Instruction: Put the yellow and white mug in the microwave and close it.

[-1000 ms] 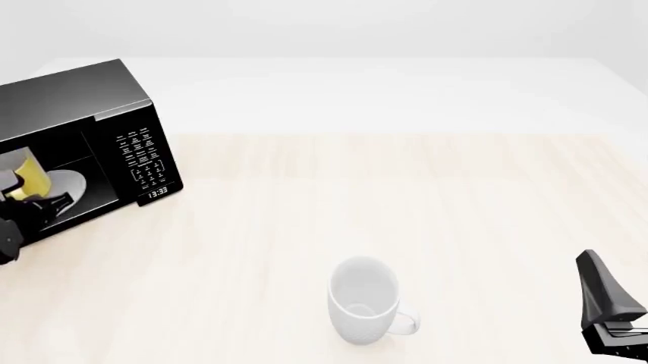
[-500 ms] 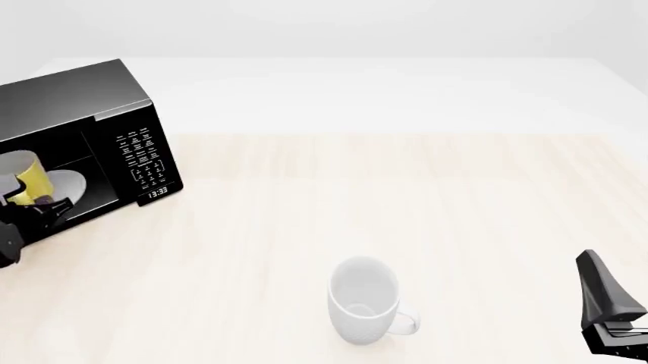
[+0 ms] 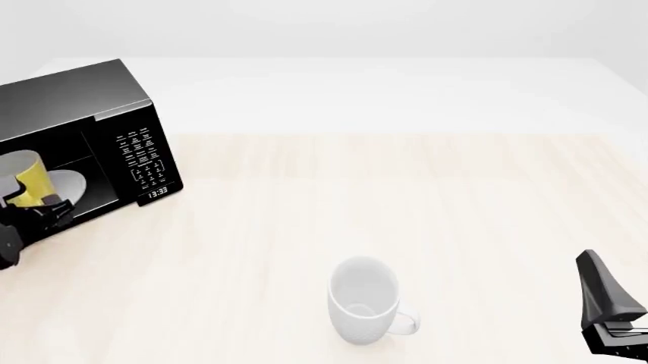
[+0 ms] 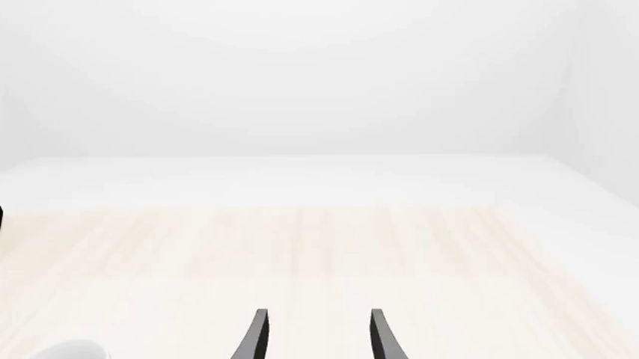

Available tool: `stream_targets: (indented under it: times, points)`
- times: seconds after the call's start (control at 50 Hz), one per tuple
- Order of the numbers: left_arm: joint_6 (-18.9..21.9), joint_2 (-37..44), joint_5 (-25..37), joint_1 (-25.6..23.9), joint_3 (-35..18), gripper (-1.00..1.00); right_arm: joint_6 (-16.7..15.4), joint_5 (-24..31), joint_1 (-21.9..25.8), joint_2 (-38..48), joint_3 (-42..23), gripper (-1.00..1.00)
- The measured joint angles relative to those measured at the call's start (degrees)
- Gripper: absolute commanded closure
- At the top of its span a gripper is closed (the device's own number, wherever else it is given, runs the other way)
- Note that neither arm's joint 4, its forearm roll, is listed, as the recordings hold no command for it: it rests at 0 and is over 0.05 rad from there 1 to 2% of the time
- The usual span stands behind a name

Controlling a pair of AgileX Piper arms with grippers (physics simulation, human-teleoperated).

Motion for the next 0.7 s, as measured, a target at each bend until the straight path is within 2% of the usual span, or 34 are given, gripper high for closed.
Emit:
stream_targets:
  times: [0.7]
  points:
    - [-0.1, -5.5, -0.4, -0.9, 5.9, -1.00, 0.0, 0.0, 0.0, 0.0, 0.0, -1.00]
